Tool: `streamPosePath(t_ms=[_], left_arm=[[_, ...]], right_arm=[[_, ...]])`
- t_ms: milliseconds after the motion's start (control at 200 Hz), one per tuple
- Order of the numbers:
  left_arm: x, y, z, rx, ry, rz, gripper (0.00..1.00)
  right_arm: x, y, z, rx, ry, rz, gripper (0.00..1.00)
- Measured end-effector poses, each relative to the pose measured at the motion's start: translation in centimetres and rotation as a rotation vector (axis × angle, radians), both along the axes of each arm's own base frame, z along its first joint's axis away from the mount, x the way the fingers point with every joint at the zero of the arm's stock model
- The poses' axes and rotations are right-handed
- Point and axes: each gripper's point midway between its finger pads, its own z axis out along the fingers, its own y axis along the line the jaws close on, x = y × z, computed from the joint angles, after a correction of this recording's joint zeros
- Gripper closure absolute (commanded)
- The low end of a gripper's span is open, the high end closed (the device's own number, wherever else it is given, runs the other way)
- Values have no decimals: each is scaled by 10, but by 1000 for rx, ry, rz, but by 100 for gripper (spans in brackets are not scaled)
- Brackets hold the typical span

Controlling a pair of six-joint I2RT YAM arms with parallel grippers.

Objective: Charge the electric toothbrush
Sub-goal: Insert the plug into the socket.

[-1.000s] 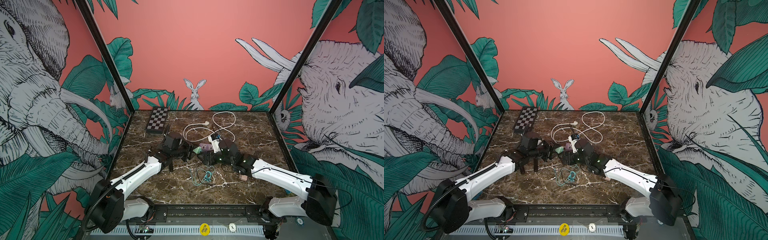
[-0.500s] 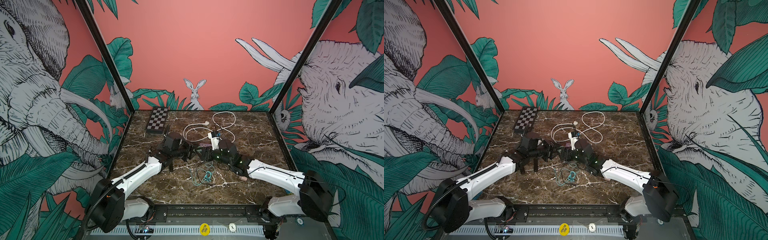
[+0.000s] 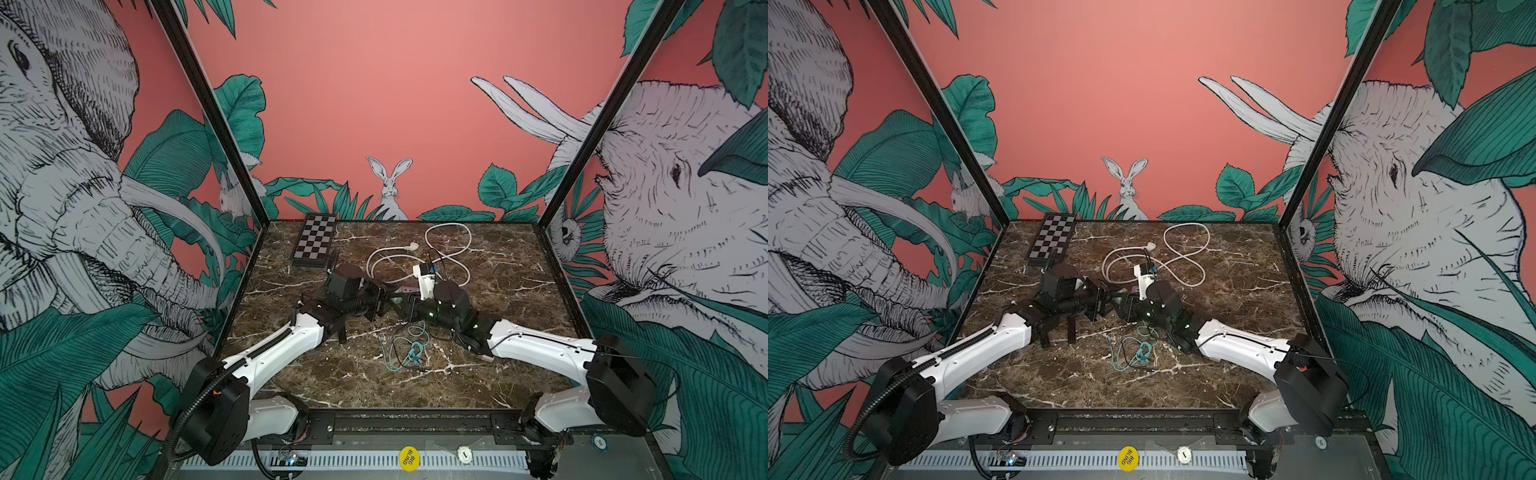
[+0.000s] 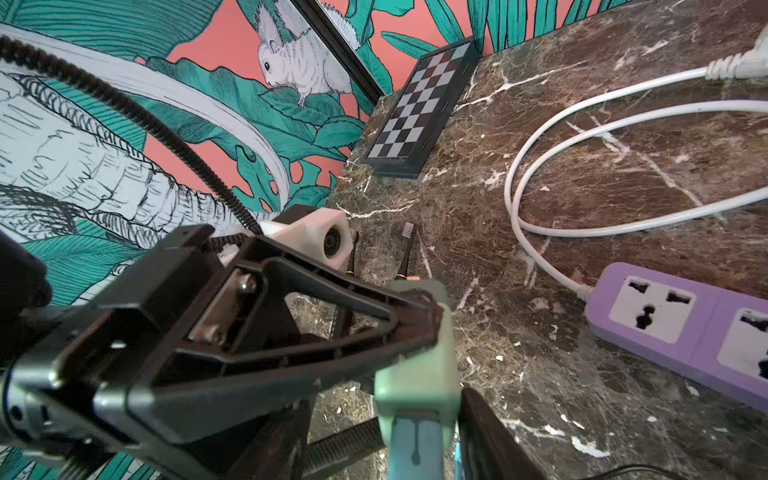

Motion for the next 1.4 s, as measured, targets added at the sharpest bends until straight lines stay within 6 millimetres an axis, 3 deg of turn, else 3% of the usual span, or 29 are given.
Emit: streamPosePath(t_ms=[210,435,610,910,1020,1145,1265,1400], left_arm=[[1,-2,2,-16,-6,15,100],[2,0,11,-26,-28,37,100],[3,3,8,-21,-25,54,100],[3,3,7,-19,-26,61,100],[3,4,8,-19,-30,64,56],[0,5,11,-19,-47,66,23],[-1,8,19,-29,-73,73,6],[2,21,24,-19,-95,89,2]], right_arm=[[6,2,-7,-7,-6,-24,54],[12,2,0,6,-48,-43,69],[12,5,-2,-9,-72,-26,74],[11,4,-4,-23,-114,-10,100],[11,5,-3,-28,-125,-7,100],[11,3,0,-42,-138,-3,100],[10,-6,3,-100,-147,-5,100],[16,-25,9,-226,-162,-9,100]])
